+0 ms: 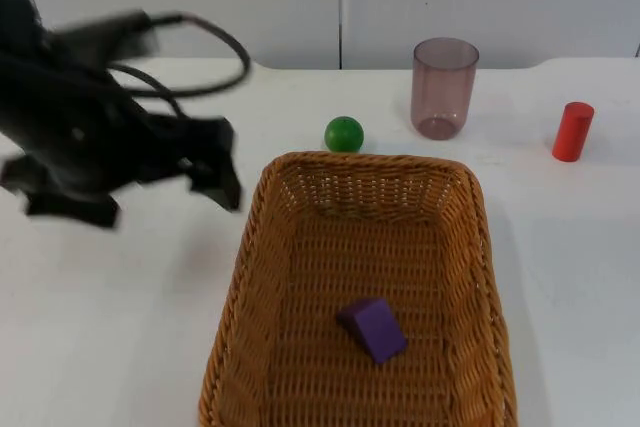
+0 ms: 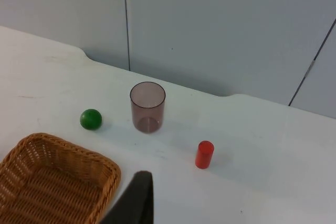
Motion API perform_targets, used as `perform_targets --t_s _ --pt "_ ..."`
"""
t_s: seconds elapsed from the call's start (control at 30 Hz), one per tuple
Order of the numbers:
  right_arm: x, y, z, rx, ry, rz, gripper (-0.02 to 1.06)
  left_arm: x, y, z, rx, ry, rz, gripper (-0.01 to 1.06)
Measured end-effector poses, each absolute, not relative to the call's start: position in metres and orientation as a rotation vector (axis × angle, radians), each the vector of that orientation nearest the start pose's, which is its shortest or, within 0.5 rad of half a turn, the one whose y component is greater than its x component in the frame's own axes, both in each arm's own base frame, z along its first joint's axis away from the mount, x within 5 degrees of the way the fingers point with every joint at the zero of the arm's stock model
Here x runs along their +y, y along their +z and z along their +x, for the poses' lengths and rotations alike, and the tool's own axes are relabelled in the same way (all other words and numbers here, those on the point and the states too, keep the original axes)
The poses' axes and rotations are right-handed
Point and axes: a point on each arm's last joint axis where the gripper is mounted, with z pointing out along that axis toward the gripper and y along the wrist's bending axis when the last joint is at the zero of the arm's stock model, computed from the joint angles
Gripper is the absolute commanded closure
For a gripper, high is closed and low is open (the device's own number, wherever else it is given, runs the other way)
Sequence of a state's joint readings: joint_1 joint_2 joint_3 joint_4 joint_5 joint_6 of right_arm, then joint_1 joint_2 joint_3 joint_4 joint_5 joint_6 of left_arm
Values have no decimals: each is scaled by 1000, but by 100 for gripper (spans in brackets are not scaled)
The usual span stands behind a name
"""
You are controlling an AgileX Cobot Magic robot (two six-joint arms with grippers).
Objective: Pick up the basket with the left hand and place the triangular block into the basket with the right hand.
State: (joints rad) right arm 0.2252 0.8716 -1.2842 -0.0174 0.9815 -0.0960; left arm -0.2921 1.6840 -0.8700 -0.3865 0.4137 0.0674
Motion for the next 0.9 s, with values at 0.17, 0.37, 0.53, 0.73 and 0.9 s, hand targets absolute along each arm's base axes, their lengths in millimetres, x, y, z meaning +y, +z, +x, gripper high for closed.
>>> perform_targets --t_s 0.17,0.37,0.53,0.73,0.9 --pt "30 461 135 2026 59 -329 0 -73 226 298 2518 -224 82 0" --pt "30 462 135 2020 77 -301 0 -55 327 275 2183 -138 146 0" --pt "30 466 137 1972 89 -278 0 -46 381 235 1982 -153 135 0" --pt "31 478 141 1839 102 -244 0 -37 421 191 1785 -170 119 0" --pt "25 477 144 1828 34 -207 0 -32 432 174 1720 -131 137 0"
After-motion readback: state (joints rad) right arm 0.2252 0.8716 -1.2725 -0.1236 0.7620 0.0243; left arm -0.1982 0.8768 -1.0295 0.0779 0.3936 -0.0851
